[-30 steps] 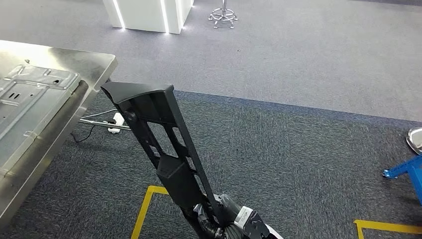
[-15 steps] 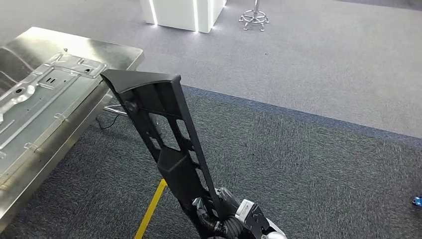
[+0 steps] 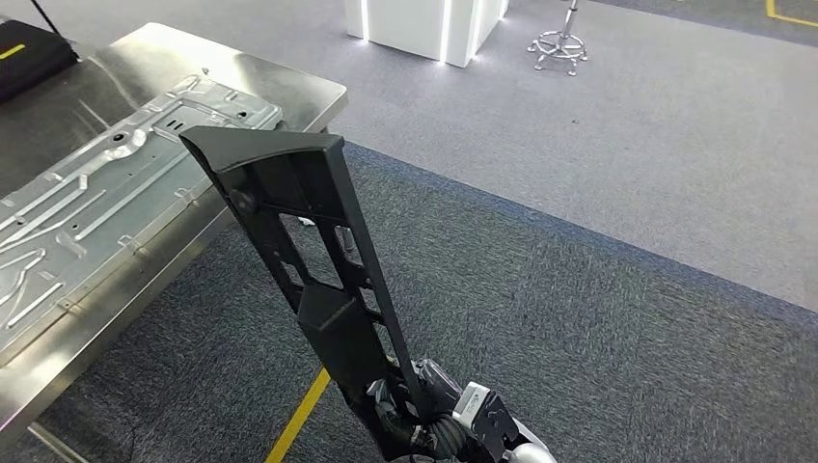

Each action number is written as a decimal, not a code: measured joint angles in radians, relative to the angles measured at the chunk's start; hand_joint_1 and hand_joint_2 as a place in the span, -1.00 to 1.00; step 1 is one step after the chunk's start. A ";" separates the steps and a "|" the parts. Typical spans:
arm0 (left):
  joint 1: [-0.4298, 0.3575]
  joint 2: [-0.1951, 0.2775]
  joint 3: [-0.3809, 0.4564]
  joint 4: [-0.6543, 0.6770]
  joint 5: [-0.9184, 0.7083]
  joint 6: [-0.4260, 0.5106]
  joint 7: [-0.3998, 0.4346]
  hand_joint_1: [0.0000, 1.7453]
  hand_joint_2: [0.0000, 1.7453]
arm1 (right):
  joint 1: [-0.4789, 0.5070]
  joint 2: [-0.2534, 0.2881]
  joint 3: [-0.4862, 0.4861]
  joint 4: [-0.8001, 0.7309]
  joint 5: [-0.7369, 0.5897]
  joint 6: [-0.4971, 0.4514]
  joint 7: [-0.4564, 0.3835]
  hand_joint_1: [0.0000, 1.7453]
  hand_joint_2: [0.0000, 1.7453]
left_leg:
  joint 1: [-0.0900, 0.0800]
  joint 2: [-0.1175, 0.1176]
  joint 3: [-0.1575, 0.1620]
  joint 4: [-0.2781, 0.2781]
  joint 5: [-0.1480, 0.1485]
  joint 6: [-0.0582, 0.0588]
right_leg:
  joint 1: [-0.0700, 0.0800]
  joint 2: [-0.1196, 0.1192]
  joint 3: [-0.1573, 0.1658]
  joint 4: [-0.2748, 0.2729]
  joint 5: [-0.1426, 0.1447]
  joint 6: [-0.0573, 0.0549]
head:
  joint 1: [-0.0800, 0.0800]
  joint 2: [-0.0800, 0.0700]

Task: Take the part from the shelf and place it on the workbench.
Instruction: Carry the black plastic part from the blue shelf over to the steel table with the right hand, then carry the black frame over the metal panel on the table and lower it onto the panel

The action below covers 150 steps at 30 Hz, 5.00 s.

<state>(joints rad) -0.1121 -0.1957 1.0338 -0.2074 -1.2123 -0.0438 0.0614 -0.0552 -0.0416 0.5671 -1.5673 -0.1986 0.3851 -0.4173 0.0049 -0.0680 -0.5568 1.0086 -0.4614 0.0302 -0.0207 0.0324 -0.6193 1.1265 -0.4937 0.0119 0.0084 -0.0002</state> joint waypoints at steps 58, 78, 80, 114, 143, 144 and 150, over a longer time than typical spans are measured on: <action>0.009 -0.049 0.005 0.001 -0.022 0.021 -0.019 -1.00 1.00 | -0.026 0.048 0.013 0.043 -0.014 -0.006 0.014 1.00 1.00 | -0.005 0.054 0.077 -0.032 -0.041 0.018 | 0.007 -0.034 -0.091 0.170 -0.139 0.008 | -0.001 -0.001; 0.000 -0.059 -0.005 0.002 -0.018 0.032 -0.023 -1.00 1.00 | -0.034 0.057 0.013 0.049 0.043 -0.020 0.007 1.00 1.00 | -0.013 0.105 -0.010 0.028 -0.040 -0.016 | 0.019 -0.041 0.022 -0.080 0.041 -0.044 | -0.002 -0.002; -0.001 -0.057 -0.005 0.002 -0.016 0.033 -0.025 -1.00 1.00 | -0.034 0.055 0.013 0.047 0.048 -0.020 0.005 1.00 1.00 | -0.018 0.107 -0.016 0.016 -0.032 -0.004 | 0.022 -0.053 0.024 -0.081 0.036 -0.033 | -0.004 -0.002; 0.000 -0.057 -0.011 0.001 -0.035 0.032 -0.032 -1.00 1.00 | -0.079 0.041 0.014 0.040 0.087 -0.052 0.000 1.00 1.00 | -0.006 0.087 0.000 -0.004 -0.003 0.009 | 0.012 -0.092 0.025 -0.040 -0.017 0.002 | -0.002 -0.002; -0.014 -0.060 -0.036 0.001 -0.054 0.016 -0.013 -1.00 1.00 | -0.298 0.094 0.016 0.175 0.076 -0.064 0.094 1.00 1.00 | 0.001 0.071 -0.014 0.000 0.004 -0.009 | 0.009 -0.071 0.029 -0.090 0.025 0.001 | -0.003 -0.002; -0.015 -0.060 -0.037 0.001 -0.054 0.015 -0.012 -1.00 1.00 | -0.311 0.098 0.017 0.182 0.083 -0.074 0.099 1.00 1.00 | 0.003 0.070 -0.011 -0.004 0.006 -0.003 | 0.009 -0.064 0.020 -0.068 0.011 0.005 | -0.003 -0.002; -0.021 -0.060 -0.045 0.001 -0.066 0.002 0.004 -1.00 1.00 | -0.408 0.114 0.041 0.245 0.207 -0.189 0.144 1.00 1.00 | 0.003 0.062 -0.007 -0.003 0.004 0.012 | 0.006 -0.037 -0.115 0.179 -0.061 0.013 | -0.002 -0.002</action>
<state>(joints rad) -0.1327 -0.2560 0.9888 -0.2060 -1.2784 -0.0418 0.0652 -0.4631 0.0725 0.6082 -1.3225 0.0081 0.1958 -0.2729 0.0074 -0.0059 -0.5634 1.0060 -0.4570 0.0421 -0.0143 -0.0048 -0.7338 1.3053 -0.5549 0.0253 0.0065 -0.0027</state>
